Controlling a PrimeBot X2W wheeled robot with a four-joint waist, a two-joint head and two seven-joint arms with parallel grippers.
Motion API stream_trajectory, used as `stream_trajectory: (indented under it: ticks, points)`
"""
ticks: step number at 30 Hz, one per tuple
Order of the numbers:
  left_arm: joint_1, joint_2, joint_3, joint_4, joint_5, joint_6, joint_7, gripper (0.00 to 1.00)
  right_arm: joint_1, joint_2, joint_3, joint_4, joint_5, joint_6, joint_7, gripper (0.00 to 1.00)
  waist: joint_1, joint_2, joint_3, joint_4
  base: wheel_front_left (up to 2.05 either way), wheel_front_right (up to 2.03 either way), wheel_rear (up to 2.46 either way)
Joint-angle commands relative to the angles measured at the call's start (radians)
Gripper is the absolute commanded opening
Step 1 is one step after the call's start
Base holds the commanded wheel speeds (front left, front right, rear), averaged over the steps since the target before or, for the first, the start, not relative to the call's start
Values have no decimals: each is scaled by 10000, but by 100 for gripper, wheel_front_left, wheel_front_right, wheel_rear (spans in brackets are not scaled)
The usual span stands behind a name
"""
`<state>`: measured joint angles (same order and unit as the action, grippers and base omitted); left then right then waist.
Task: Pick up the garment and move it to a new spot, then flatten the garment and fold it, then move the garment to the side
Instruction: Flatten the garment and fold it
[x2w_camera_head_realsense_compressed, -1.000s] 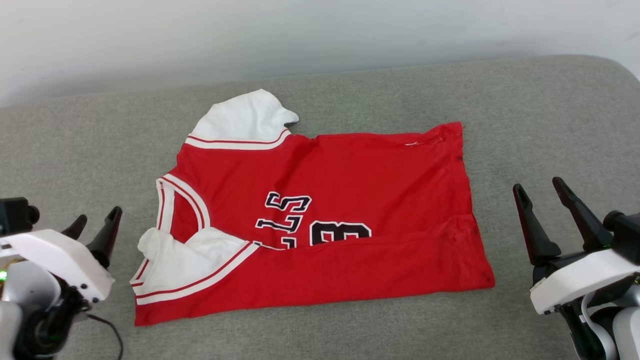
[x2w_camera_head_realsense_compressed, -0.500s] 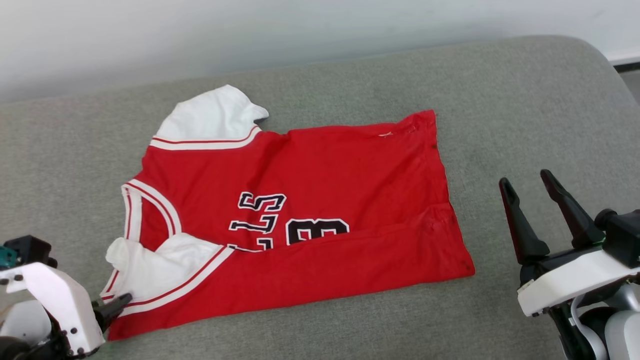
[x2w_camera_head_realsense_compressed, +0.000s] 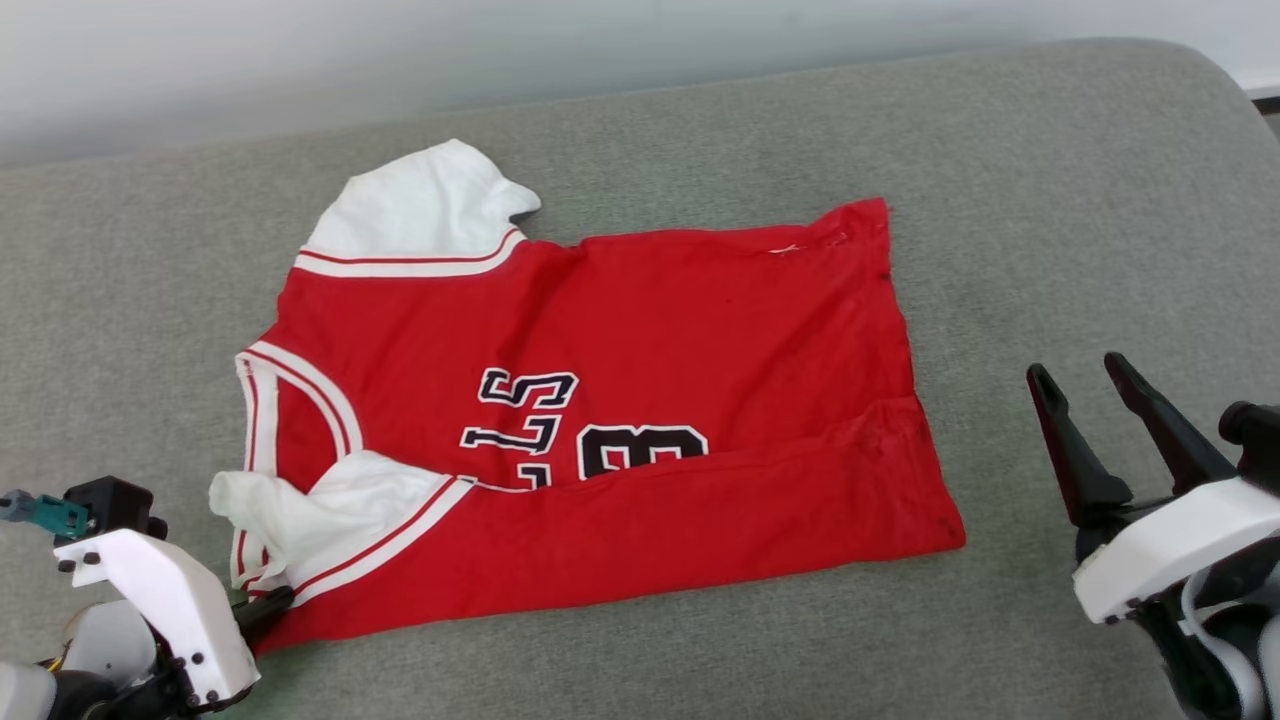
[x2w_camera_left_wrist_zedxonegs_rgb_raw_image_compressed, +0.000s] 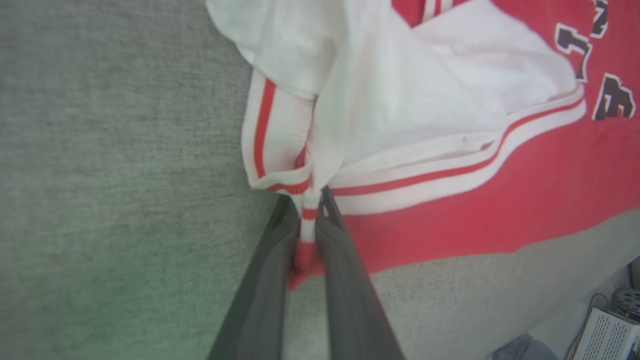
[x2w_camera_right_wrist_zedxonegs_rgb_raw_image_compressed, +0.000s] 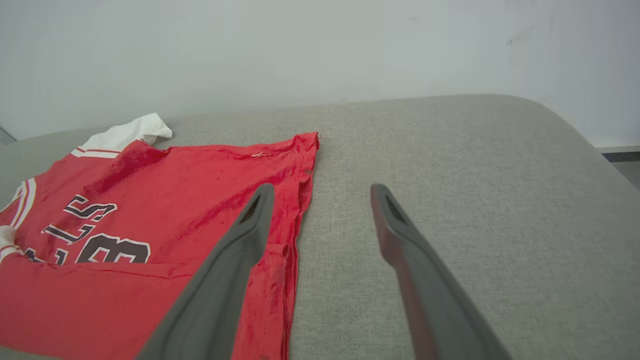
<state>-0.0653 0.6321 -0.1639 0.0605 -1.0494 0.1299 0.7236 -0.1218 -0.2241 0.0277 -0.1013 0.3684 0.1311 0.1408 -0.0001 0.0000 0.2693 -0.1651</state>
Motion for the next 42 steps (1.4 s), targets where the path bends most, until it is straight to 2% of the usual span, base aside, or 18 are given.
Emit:
stream_trajectory:
  ticks: [1,5,10,13,16,23,24,25,26,27,36,42]
  points:
    - [83,-369,-464,257,153,-111,-65,0,-145,-240,-105,108,239,-6,430,100,1,0,-39,197,0,0,0]
    - [-333,-395,-315,-94,486,-169,-686,0,-261,-843,-297,353,895,-7,2055,100,1,0,-61,570,0,0,0]
    - [-581,-389,-253,-847,930,-98,-1283,0,-444,-1437,-544,640,1661,-6,4861,100,1,0,-21,1089,0,0,0]
    - [-729,-400,-328,-1360,1191,-56,-1480,0,-451,-1377,-709,625,1945,-6,6348,100,1,0,93,1404,0,0,0]
    - [-861,-431,-450,-1807,1438,-2,-1575,0,-463,-1174,-687,623,2009,-6,7349,100,1,0,253,1667,0,0,0]
    - [-1016,-609,-756,-2365,1764,86,-1703,0,-544,-485,-411,1553,2158,-6,8227,100,1,0,594,2044,0,0,0]
    - [-1008,-618,-765,-2385,1742,92,-1717,0,-547,-419,-291,1682,2163,-4,8266,84,1,0,612,2068,0,0,0]
    - [-997,-637,-784,-2391,1740,96,-1725,0,-545,-323,-239,1806,2242,-4,8243,43,1,0,626,2085,0,0,0]
    - [-967,-643,-792,-2376,1742,108,-1729,0,-543,-225,-217,1922,2313,-4,8244,27,1,0,624,2087,0,0,0]
    - [-911,-662,-774,-2351,1716,119,-1754,0,-569,-257,-119,1948,2225,-3,8187,0,1,0,591,2065,0,0,0]
    - [-177,-665,-559,-2334,1614,346,-2007,0,-1038,-729,105,1670,2241,-4,7420,0,1,0,-130,1797,0,0,0]
    - [275,-632,-486,-2378,1582,468,-2108,0,-878,-905,333,1491,2349,-4,7344,0,1,0,-800,1745,0,0,0]
